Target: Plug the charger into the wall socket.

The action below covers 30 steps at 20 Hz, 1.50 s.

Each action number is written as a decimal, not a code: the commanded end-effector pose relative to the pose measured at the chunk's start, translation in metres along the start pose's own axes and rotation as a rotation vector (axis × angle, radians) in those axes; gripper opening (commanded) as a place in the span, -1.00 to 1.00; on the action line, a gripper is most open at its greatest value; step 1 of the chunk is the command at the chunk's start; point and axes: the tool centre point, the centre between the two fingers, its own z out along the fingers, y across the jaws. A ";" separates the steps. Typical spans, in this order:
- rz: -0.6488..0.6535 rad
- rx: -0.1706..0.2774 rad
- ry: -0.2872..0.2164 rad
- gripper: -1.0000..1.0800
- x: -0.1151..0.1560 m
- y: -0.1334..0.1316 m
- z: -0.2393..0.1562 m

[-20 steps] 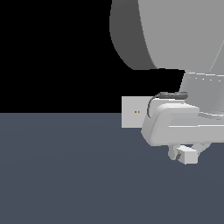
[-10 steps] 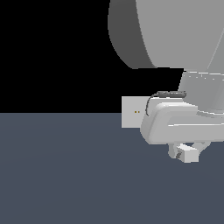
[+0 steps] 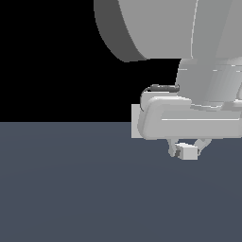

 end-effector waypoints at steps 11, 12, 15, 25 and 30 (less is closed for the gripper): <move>0.087 -0.036 0.003 -1.00 0.043 -0.035 -0.029; 0.092 -0.038 0.003 -1.00 0.046 -0.037 -0.031; 0.104 -0.044 0.002 -1.00 0.052 -0.042 -0.035; 0.123 -0.054 -0.001 -1.00 0.062 -0.049 -0.040; 0.124 -0.055 -0.001 -1.00 0.062 -0.049 -0.040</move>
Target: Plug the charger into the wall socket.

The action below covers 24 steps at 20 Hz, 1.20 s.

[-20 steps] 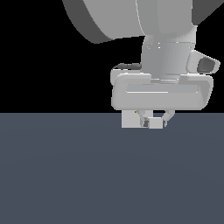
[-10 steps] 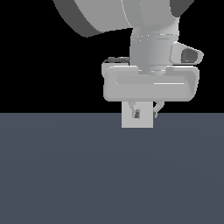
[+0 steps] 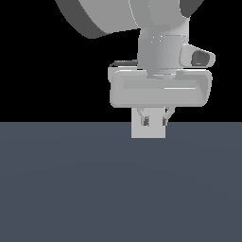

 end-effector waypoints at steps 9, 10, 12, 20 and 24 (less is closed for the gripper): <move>-0.001 -0.001 0.000 -1.00 0.012 0.000 0.005; -0.001 -0.001 0.000 -1.00 0.015 0.000 0.006; -0.001 -0.002 0.000 -1.00 0.022 0.000 0.009; -0.001 -0.002 0.000 -1.00 0.044 0.000 0.018; 0.000 -0.001 0.000 -1.00 0.046 0.000 0.020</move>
